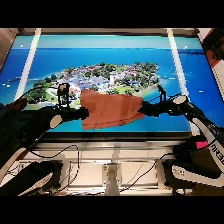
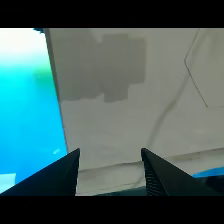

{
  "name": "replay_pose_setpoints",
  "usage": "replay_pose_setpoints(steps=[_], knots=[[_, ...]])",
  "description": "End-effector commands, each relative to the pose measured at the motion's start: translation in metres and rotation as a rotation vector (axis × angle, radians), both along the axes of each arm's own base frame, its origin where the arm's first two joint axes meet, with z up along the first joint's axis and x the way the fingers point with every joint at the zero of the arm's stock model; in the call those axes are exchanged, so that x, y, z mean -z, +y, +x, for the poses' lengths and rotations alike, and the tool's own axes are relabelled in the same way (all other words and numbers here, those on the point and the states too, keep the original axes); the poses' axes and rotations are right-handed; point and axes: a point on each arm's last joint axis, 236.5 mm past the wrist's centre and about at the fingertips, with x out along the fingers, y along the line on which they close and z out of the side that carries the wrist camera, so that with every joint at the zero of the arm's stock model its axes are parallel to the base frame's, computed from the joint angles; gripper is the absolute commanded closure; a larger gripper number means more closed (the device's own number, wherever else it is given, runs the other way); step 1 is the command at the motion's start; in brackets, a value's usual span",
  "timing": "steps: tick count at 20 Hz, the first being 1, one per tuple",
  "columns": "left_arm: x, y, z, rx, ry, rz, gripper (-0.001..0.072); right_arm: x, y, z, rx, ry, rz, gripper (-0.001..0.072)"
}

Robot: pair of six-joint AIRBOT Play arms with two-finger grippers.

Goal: Fold the clothes and pants, and hang the long-sleeved shirts on hangers.

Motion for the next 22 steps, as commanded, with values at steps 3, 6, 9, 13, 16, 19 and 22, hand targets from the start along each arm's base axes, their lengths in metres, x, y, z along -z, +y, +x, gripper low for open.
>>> replay_pose_setpoints(steps=[3, 6, 9, 13, 16, 19, 22], knots=[[-0.001, 0.011, 0.006, -0.074, -0.012, 0.013, 0.0283, -0.041, 0.013, 0.028, 0.116, -0.094, 0.113, 0.0693], [0.008, 0.013, 0.001, -0.131, 0.020, -0.008, 0.0284, -0.074, 0.016, 0.039, 0.155, -0.177, 0.167, 0.0693], [0.037, 0.009, -0.021, -0.243, 0.126, -0.092, 0.0272, -0.103, 0.015, 0.048, 0.202, -0.252, 0.200, 0.0693], [0.058, -0.022, -0.032, -0.372, 0.183, -0.352, 0.0272, -0.113, 0.013, 0.049, 0.208, -0.282, 0.201, 0.0693], [0.068, -0.022, -0.031, -0.438, 0.166, -0.427, 0.0275, -0.112, 0.013, 0.049, 0.208, -0.281, 0.201, 0.0693], [0.076, -0.023, -0.026, -0.474, 0.168, -0.448, 0.0276, -0.113, 0.017, 0.047, 0.198, -0.280, 0.202, 0.0693], [0.086, -0.025, -0.017, -0.540, 0.172, -0.485, 0.0277, -0.112, 0.030, 0.041, 0.160, -0.277, 0.204, 0.0693]])
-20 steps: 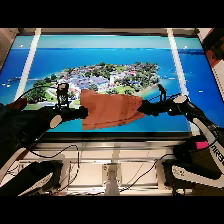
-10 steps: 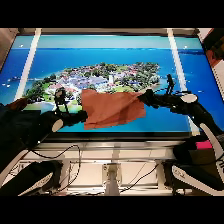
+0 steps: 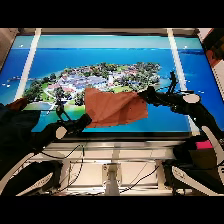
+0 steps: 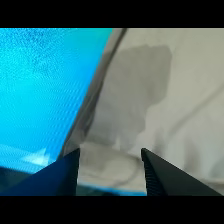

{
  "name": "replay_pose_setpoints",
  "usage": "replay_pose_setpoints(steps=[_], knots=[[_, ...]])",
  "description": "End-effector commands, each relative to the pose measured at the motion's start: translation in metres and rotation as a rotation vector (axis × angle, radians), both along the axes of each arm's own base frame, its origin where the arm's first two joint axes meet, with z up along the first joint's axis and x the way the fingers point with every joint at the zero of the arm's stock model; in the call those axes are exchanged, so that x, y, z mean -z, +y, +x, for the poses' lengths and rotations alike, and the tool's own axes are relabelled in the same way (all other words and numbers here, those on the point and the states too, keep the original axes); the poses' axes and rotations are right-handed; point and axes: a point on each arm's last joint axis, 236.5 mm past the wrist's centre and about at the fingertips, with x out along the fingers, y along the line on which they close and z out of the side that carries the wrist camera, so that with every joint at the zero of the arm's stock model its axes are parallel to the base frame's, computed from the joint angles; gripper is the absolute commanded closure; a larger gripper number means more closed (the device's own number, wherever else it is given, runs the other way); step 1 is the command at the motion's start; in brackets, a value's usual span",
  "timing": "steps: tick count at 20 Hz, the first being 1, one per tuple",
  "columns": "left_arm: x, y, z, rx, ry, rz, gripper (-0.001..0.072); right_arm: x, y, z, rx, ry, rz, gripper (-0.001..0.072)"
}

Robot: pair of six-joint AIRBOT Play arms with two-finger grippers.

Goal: Fold the clothes and pants, and hang the long-sleeved shirts on hangers.

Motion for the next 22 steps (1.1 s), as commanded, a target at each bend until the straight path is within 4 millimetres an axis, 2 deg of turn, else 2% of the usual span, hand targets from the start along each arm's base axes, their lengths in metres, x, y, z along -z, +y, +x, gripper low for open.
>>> replay_pose_setpoints(steps=[1, 4, 6, 9, 10, 11, 13, 14, 16, 17, 19, 20, 22], knots=[[0.004, -0.002, 0.018, -0.097, -0.034, -0.058, 0.0286, 0.000, 0.015, -0.007, -0.042, -0.002, -0.001, 0.0693], [-0.011, -0.001, 0.037, -0.128, -0.126, -0.080, 0.0292, 0.000, 0.023, -0.012, -0.064, -0.002, -0.002, 0.0693], [-0.015, 0.000, 0.043, -0.137, -0.152, -0.086, 0.0405, 0.000, 0.021, -0.011, -0.059, -0.003, -0.003, 0.0693], [-0.016, 0.000, 0.045, -0.141, -0.163, -0.088, 0.0425, 0.000, 0.022, -0.011, -0.060, -0.002, -0.003, 0.0693], [-0.017, 0.000, 0.045, -0.141, -0.163, -0.088, 0.0528, 0.000, 0.022, -0.011, -0.060, -0.002, -0.003, 0.0693], [-0.017, 0.000, 0.045, -0.142, -0.167, -0.089, 0.0668, 0.000, 0.022, -0.011, -0.060, -0.002, -0.003, 0.0693], [-0.023, 0.001, 0.050, -0.149, -0.194, -0.098, 0.0681, 0.000, 0.022, -0.011, -0.060, -0.002, -0.003, 0.0693], [-0.032, 0.001, 0.056, -0.158, -0.230, -0.111, 0.0681, -0.001, 0.021, -0.011, -0.060, -0.003, -0.003, 0.0693], [-0.068, 0.003, 0.074, -0.173, -0.371, -0.143, 0.0682, -0.005, 0.022, -0.008, -0.066, -0.024, -0.008, 0.0693], [-0.095, 0.008, 0.085, -0.204, -0.466, -0.177, 0.0682, -0.013, 0.022, -0.004, -0.075, -0.056, -0.017, 0.0692], [-0.148, 0.028, 0.104, -0.286, -0.648, -0.235, 0.0683, -0.036, 0.021, 0.009, -0.086, -0.156, -0.045, 0.0693], [-0.167, 0.041, 0.110, -0.326, -0.707, -0.249, 0.0683, -0.050, 0.019, 0.019, -0.086, -0.217, -0.068, 0.0693], [-0.193, 0.060, 0.120, -0.357, -0.782, -0.233, 0.0683, -0.071, 0.009, 0.040, -0.045, -0.307, -0.125, 0.0693]])
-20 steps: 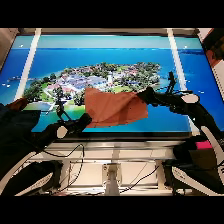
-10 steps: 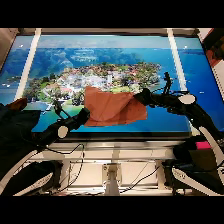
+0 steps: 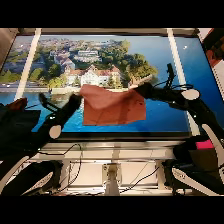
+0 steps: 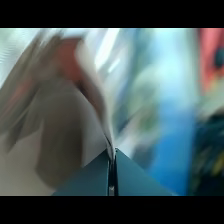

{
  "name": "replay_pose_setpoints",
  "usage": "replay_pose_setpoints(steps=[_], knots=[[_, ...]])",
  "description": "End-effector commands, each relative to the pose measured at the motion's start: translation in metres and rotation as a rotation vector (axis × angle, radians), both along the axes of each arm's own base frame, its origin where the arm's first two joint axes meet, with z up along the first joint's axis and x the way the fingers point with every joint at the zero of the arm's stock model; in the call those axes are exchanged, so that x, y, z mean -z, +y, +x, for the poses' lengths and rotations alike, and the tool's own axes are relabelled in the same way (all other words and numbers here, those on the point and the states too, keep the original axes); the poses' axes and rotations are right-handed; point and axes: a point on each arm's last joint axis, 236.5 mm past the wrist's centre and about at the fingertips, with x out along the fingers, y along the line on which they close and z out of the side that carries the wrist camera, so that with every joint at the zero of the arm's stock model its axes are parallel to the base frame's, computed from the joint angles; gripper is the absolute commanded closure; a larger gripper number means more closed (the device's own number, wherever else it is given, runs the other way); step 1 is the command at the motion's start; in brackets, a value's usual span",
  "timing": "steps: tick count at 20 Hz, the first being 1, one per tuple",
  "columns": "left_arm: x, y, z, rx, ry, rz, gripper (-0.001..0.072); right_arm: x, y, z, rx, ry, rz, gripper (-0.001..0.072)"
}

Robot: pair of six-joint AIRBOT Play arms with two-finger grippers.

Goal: Fold the clothes and pants, and hang the long-sleeved shirts on hangers.

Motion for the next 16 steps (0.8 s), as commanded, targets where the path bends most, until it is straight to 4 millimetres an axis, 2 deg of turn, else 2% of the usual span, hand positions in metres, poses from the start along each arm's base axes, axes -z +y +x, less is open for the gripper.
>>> replay_pose_setpoints(steps=[1, 3, 5, 8, 12, 14, 16], knots=[[-0.065, 0.029, 0.020, -0.066, -0.214, 0.035, 0.0684, -0.035, -0.017, 0.033, 0.059, -0.170, -0.092, 0.0693], [-0.084, 0.018, 0.025, -0.001, -0.266, 0.135, 0.0685, -0.041, -0.023, 0.040, 0.083, -0.200, -0.113, 0.0693], [-0.084, 0.006, 0.025, 0.107, -0.232, 0.324, 0.0686, -0.035, -0.025, 0.039, 0.070, -0.202, -0.151, 0.0693], [-0.066, 0.016, 0.031, 0.185, -0.080, 0.593, 0.0686, -0.031, -0.028, 0.041, 0.070, -0.208, -0.179, 0.0693], [-0.058, 0.018, 0.061, 0.202, -0.015, 0.714, 0.0686, -0.034, -0.038, 0.052, 0.137, -0.221, -0.180, 0.0693], [-0.036, 0.018, 0.076, 0.230, 0.064, 0.777, 0.0686, -0.024, -0.046, 0.062, 0.176, -0.211, -0.194, 0.0693], [-0.015, 0.014, 0.095, 0.243, 0.103, 0.791, 0.0685, -0.003, -0.054, 0.075, 0.238, -0.160, -0.187, 0.0693]])
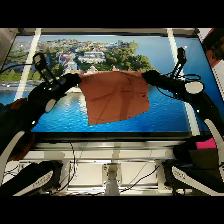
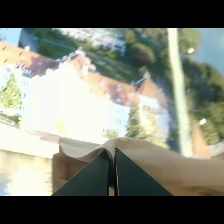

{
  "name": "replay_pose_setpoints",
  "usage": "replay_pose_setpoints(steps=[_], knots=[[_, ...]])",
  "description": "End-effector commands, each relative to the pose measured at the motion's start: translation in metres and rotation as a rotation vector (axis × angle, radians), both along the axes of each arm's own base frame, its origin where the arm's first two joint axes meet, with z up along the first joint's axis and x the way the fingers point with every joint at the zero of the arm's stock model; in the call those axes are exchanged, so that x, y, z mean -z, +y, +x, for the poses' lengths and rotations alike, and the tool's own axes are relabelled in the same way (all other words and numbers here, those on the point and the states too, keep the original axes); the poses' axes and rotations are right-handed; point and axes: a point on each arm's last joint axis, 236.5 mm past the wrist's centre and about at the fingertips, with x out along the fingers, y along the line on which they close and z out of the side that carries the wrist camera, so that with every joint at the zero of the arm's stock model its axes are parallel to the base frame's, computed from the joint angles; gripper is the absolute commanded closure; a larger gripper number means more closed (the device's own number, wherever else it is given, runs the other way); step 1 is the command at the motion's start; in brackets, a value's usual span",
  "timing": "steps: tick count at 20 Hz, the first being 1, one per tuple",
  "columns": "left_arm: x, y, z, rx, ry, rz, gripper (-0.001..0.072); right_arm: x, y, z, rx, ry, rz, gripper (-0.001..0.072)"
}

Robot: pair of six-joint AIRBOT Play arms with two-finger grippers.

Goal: Fold the clothes and pants, and hang the long-sleeved shirts on hangers.

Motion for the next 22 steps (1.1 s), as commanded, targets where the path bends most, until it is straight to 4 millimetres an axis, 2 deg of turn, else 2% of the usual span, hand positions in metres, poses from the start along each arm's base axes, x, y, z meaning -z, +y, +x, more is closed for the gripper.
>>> replay_pose_setpoints(steps=[1, 3, 5, 8, 11, 13, 15, 16, 17, 18, 19, 22], knots=[[0.033, 0.000, 0.030, 0.003, 0.069, 0.096, 0.0685, 0.027, -0.019, 0.025, 0.131, 0.041, 0.017, 0.0693], [0.033, -0.014, 0.054, 0.030, 0.002, 0.065, 0.0685, 0.048, -0.034, 0.041, 0.225, 0.069, 0.035, 0.0693], [0.023, -0.032, 0.076, 0.071, -0.112, 0.011, 0.0685, 0.065, -0.046, 0.053, 0.307, 0.091, 0.058, 0.0693], [0.009, -0.055, 0.096, 0.130, -0.277, -0.073, 0.0685, 0.082, -0.059, 0.065, 0.415, 0.123, 0.119, 0.0693], [0.028, -0.062, 0.104, 0.144, -0.282, -0.089, 0.0685, 0.084, -0.075, 0.075, 0.488, 0.100, 0.114, 0.0693], [0.039, -0.064, 0.109, 0.146, -0.270, -0.086, 0.0684, 0.079, -0.075, 0.084, 0.487, 0.083, 0.110, 0.0693], [0.039, -0.068, 0.114, 0.154, -0.287, -0.085, 0.0680, 0.074, -0.070, 0.097, 0.455, 0.046, 0.067, 0.0691], [0.039, -0.069, 0.117, 0.166, -0.303, -0.068, 0.0667, 0.072, -0.068, 0.104, 0.440, 0.025, 0.037, 0.0629], [0.038, -0.071, 0.119, 0.179, -0.319, -0.048, 0.0485, 0.070, -0.065, 0.109, 0.419, 0.005, 0.005, 0.0363], [0.040, -0.072, 0.120, 0.185, -0.324, -0.038, 0.0029, 0.069, -0.064, 0.113, 0.407, -0.009, -0.017, 0.0061], [0.042, -0.070, 0.120, 0.183, -0.319, -0.032, -0.0009, 0.066, -0.065, 0.115, 0.395, -0.025, -0.040, 0.0030], [0.038, -0.063, 0.122, 0.170, -0.323, -0.030, -0.0008, 0.054, -0.071, 0.118, 0.358, -0.078, -0.127, 0.0029]])
